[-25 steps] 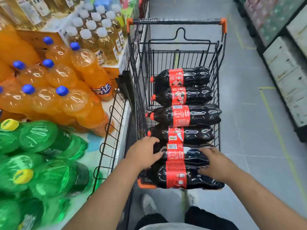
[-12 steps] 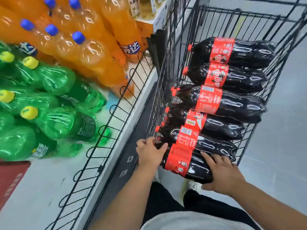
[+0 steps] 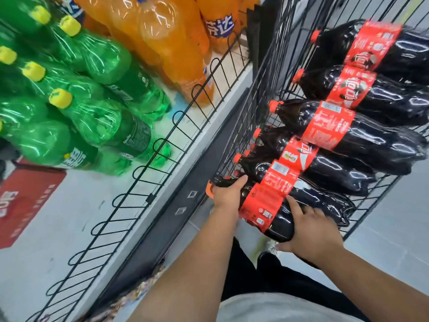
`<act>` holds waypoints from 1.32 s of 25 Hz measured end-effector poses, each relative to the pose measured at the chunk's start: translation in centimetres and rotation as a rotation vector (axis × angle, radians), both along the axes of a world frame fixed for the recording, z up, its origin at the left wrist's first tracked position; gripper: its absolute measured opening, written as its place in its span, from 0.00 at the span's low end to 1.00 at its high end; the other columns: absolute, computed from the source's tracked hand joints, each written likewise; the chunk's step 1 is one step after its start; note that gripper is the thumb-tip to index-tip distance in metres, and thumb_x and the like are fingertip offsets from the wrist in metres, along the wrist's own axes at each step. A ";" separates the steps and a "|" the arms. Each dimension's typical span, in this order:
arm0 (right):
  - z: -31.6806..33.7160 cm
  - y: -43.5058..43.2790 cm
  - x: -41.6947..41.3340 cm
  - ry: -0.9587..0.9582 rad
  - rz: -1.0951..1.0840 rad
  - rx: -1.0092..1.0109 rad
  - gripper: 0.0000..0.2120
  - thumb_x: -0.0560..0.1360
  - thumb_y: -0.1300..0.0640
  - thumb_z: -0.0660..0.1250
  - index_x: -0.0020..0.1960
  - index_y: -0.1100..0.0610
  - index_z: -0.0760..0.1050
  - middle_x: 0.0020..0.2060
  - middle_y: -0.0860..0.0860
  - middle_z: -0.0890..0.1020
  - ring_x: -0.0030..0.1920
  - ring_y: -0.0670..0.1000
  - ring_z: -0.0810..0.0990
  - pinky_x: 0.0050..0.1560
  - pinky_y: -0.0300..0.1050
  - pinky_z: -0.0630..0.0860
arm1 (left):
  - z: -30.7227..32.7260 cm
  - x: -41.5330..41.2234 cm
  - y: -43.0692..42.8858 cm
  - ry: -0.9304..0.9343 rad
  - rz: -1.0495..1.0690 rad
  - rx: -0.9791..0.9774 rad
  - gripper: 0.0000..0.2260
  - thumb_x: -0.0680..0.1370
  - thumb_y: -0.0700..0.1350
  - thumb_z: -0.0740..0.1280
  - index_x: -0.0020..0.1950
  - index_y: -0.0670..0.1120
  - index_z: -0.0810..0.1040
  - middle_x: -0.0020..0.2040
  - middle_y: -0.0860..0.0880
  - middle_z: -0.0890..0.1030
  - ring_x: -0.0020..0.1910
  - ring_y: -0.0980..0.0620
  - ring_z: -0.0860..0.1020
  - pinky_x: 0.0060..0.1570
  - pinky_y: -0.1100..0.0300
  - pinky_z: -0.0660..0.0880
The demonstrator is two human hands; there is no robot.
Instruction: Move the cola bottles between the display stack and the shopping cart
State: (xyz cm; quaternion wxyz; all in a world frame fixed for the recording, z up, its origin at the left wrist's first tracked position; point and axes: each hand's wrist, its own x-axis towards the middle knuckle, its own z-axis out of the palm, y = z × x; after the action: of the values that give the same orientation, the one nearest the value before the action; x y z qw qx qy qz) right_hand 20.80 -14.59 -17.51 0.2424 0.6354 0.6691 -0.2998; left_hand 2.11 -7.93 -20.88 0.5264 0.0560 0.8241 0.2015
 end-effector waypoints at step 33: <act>12.6 -0.6 -8.9 0.915 -0.414 0.362 0.47 0.53 0.42 0.83 0.65 0.35 0.62 0.57 0.40 0.80 0.57 0.46 0.79 0.59 0.52 0.76 | 16.5 -7.1 -3.6 -0.352 0.012 0.959 0.55 0.48 0.57 0.87 0.71 0.48 0.69 0.60 0.45 0.83 0.55 0.47 0.84 0.57 0.47 0.81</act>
State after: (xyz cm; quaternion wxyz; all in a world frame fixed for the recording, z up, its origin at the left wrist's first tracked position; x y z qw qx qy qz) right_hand 11.85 -15.24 -4.92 -0.2520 0.5900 0.6080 -0.4677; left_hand -5.01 -11.51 -4.35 0.5710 0.2519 0.5382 0.5664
